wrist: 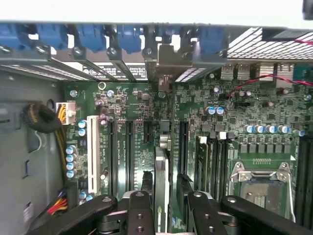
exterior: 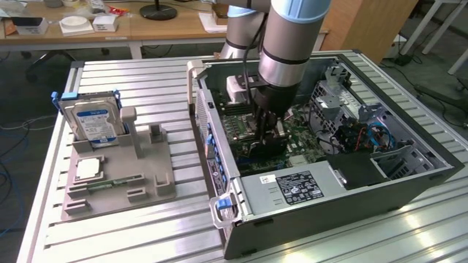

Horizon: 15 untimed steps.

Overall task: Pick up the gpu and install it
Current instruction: 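Insert the gpu into the slot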

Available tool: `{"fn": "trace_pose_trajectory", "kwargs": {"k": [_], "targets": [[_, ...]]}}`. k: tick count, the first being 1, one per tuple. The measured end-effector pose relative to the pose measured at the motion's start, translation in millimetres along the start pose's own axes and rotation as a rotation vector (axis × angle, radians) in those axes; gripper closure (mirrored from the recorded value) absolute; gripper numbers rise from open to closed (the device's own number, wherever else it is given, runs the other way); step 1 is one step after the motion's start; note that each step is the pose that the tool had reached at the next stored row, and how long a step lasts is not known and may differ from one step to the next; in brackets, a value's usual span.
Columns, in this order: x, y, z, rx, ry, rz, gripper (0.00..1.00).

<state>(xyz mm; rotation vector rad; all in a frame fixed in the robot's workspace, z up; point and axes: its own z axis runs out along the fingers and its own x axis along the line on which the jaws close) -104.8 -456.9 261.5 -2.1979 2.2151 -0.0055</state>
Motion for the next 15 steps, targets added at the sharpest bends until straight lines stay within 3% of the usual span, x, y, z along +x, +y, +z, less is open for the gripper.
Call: {"fn": "trace_pose_trajectory", "kwargs": {"k": [7,11,15], "targets": [[-0.1,-0.1,-6.5,0.0009,0.0040,0.000,0.68],[-0.1,-0.1,-6.6,0.0008,0.0051,0.000,0.86],[-0.1,-0.1,-6.6,0.0008,0.0060,0.000,0.90]]}}
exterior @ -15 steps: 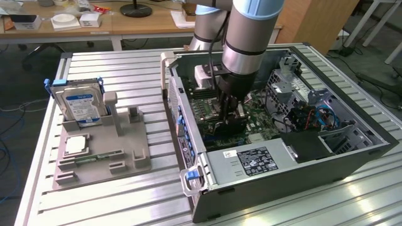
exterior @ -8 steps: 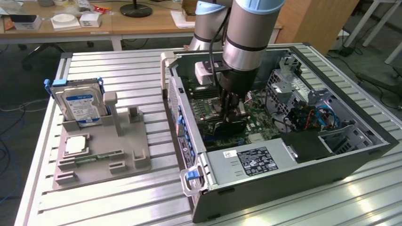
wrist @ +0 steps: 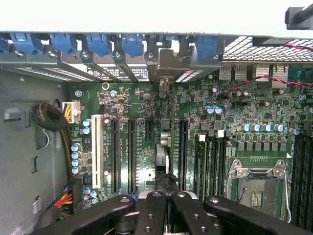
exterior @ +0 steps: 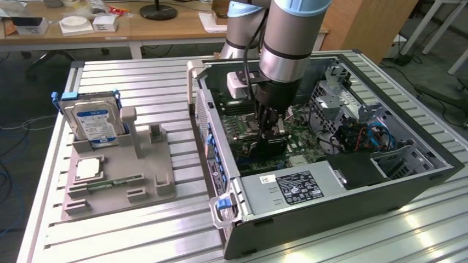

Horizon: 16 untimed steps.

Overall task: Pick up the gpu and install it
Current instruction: 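Insert the gpu into the slot, then press down on the gpu until it lock into place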

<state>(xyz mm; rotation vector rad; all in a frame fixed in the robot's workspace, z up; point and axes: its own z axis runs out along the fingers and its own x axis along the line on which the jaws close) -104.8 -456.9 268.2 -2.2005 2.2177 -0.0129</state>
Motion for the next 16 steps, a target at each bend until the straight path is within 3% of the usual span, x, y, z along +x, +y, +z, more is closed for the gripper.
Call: {"fn": "trace_pose_trajectory", "kwargs": {"k": [14,15,16], "targets": [[0.0,0.0,0.0,-0.0008,0.0035,0.000,0.90],[-0.1,0.0,0.1,-0.0071,0.0034,0.000,0.90],[-0.1,0.0,0.0,-0.0181,0.0035,0.000,0.90]]}}
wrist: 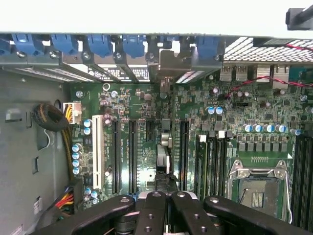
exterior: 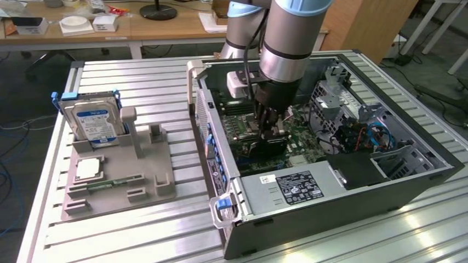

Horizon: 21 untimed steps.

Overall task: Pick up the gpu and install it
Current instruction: 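Press down on the gpu until it lock into place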

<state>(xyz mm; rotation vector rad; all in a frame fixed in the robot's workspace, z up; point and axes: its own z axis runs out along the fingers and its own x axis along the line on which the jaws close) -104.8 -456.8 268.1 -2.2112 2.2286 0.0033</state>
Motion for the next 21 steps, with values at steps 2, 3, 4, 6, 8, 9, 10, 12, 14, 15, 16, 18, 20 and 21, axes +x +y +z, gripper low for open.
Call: {"fn": "trace_pose_trajectory", "kwargs": {"k": [2,3,4,6,8,9,10,12,14,15,16,18,20,21], "targets": [[0.1,0.0,0.0,-0.0291,0.0001,0.000,0.90],[0.1,0.0,0.0,-0.0476,0.0004,0.000,0.90],[0.1,0.0,0.0,-0.0667,0.0003,0.000,0.90],[0.1,-0.1,0.0,-0.1032,0.0006,0.000,0.90],[0.1,-0.1,0.0,-0.1397,0.0007,0.000,0.90],[0.1,-0.1,0.0,-0.1571,0.0010,0.000,0.90],[0.1,0.0,0.0,-0.1752,0.0011,0.000,0.90],[0.1,-0.1,0.0,-0.2128,0.0013,0.001,0.90],[0.1,-0.5,0.0,-0.2487,0.0016,0.001,0.90],[0.1,-0.6,0.0,-0.2666,0.0019,0.001,0.90],[0.1,-0.7,0.0,-0.2847,0.0020,0.001,0.90],[0.1,-1.2,0.0,-0.3217,0.0022,0.001,0.90],[-0.3,-2.4,0.0,-0.3478,0.0023,0.001,0.90],[-0.5,-3.1,0.0,-0.3567,0.0025,0.001,0.90]]}}
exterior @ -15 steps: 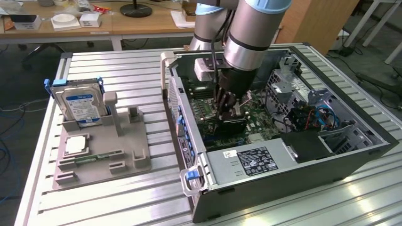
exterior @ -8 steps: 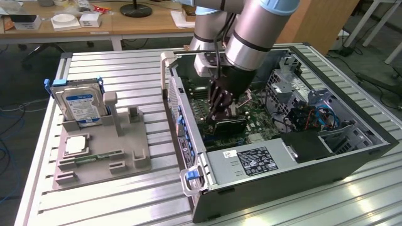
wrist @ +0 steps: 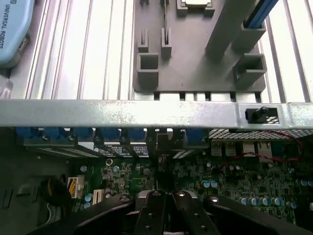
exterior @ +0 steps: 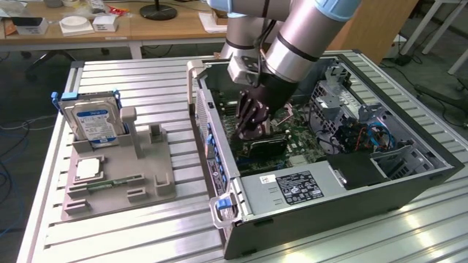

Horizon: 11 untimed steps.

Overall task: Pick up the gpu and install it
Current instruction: 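Press down on the gpu until it lock into place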

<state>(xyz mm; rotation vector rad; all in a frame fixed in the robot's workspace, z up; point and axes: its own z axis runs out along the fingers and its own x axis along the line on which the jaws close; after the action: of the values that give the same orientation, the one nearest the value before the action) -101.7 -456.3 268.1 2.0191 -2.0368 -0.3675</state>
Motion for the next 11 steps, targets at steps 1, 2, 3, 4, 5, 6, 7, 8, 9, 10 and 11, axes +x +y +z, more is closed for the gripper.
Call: {"fn": "trace_pose_trajectory", "kwargs": {"k": [1,2,3,4,5,6,7,8,9,10,11], "targets": [[-0.4,-0.8,-0.3,-0.0086,0.0001,0.000,0.90],[-1.0,-1.6,-0.6,-0.0210,0.0000,0.000,0.90],[-1.5,-2.4,-0.8,-0.0359,0.0001,0.000,0.90],[-1.8,-3.2,-1.1,-0.0520,0.0002,0.000,0.90],[-2.2,-4.0,-1.5,-0.0679,0.0005,0.001,0.90],[-2.6,-4.5,-1.7,-0.0814,0.0005,0.001,0.90],[-3.1,-4.9,-1.9,-0.0935,0.0006,0.001,0.90],[-3.5,-5.4,-2.0,-0.1031,0.0004,0.002,0.90],[-3.6,-6.1,-2.3,-0.1093,0.0001,0.003,0.90],[-3.6,-7.0,-2.6,-0.1140,0.0000,0.003,0.90],[-3.8,-8.1,-3.0,-0.1180,-0.0003,0.004,0.90]]}}
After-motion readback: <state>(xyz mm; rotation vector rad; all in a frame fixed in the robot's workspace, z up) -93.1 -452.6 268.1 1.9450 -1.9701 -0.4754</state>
